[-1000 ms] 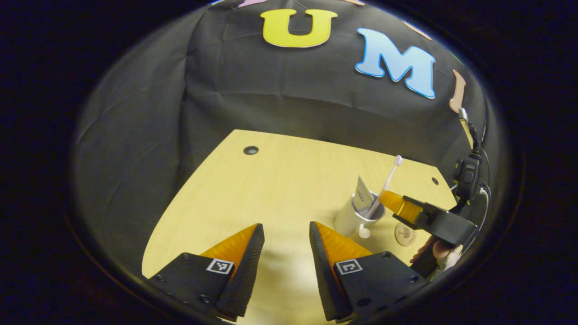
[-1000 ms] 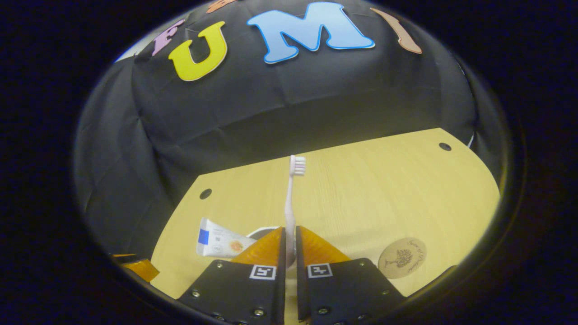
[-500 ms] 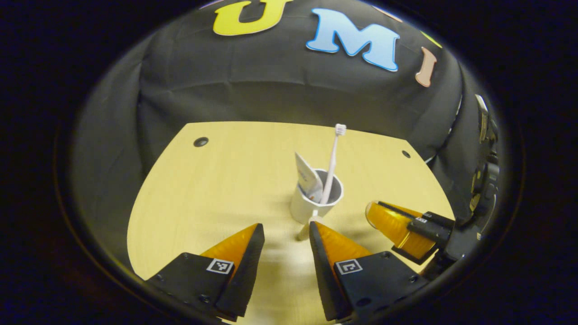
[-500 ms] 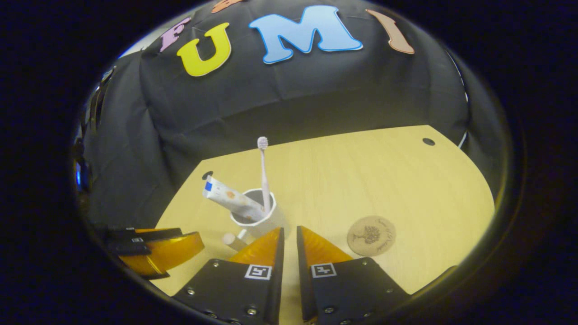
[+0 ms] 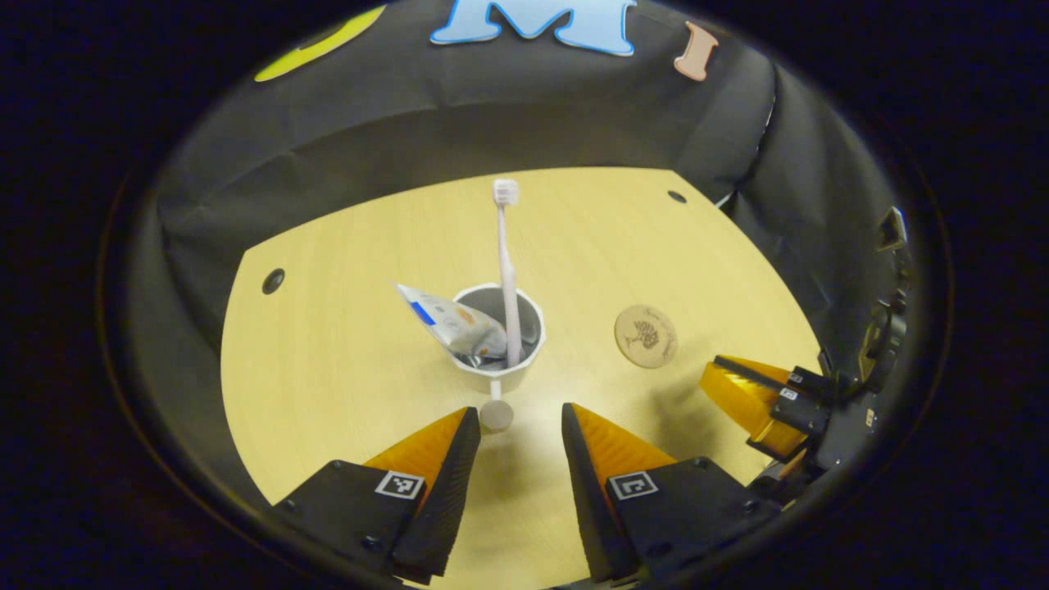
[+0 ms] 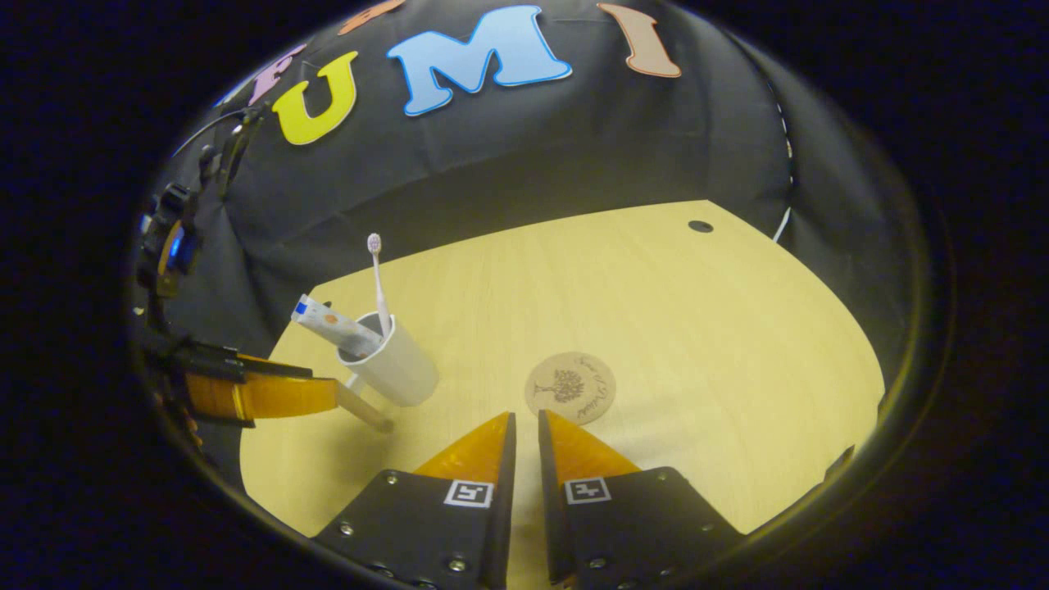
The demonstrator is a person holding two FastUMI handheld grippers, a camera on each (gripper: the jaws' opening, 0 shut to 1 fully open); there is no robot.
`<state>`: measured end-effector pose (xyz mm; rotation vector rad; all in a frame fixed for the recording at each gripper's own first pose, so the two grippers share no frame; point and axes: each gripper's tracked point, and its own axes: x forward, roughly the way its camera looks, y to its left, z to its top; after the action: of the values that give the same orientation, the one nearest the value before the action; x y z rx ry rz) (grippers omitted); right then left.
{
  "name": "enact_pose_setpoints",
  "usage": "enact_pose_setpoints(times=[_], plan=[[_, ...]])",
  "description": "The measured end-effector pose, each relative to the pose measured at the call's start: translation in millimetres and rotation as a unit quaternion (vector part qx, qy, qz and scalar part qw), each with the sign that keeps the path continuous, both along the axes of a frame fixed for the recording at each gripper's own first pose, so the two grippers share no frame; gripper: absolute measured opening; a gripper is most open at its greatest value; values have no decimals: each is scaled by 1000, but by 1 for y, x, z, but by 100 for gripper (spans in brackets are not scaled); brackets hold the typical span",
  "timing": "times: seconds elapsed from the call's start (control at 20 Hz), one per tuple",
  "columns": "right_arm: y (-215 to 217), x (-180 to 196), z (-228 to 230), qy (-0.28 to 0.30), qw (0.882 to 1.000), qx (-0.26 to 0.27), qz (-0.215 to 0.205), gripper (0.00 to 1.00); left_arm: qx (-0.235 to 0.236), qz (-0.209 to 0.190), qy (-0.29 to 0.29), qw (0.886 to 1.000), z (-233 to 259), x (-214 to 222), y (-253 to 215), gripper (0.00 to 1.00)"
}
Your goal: Put the toothbrush and toothpaste on the desktop into the cup, then pick up the cup and place it on the coaster on the desktop.
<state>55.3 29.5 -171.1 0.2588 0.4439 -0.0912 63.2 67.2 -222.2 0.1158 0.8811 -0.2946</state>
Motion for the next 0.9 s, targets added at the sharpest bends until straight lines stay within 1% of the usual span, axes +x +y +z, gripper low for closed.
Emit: enact_pose_setpoints(times=[0.1, 0.4, 0.55, 0.75, 0.8, 0.9], plan=[[-8, -9, -2, 1, 1000, 1, -7, 18, 25, -5, 41, 999, -14, 3, 3, 67], [-40, -30, -11, 16, 999, 6, -45, 17, 84, -40, 80, 992, -29, 22, 3, 67], [-55, -38, -12, 19, 997, 10, -67, 18, 103, -38, 110, 988, -41, 27, 7, 68], [-72, -50, -17, 26, 996, 15, -89, 18, 110, -27, 145, 983, -53, 34, 14, 68], [-75, -53, -19, 29, 995, 17, -92, 21, 109, -23, 152, 982, -54, 35, 15, 61], [-81, -59, -23, 34, 994, 20, -98, 21, 115, -20, 157, 981, -57, 39, 16, 61]])
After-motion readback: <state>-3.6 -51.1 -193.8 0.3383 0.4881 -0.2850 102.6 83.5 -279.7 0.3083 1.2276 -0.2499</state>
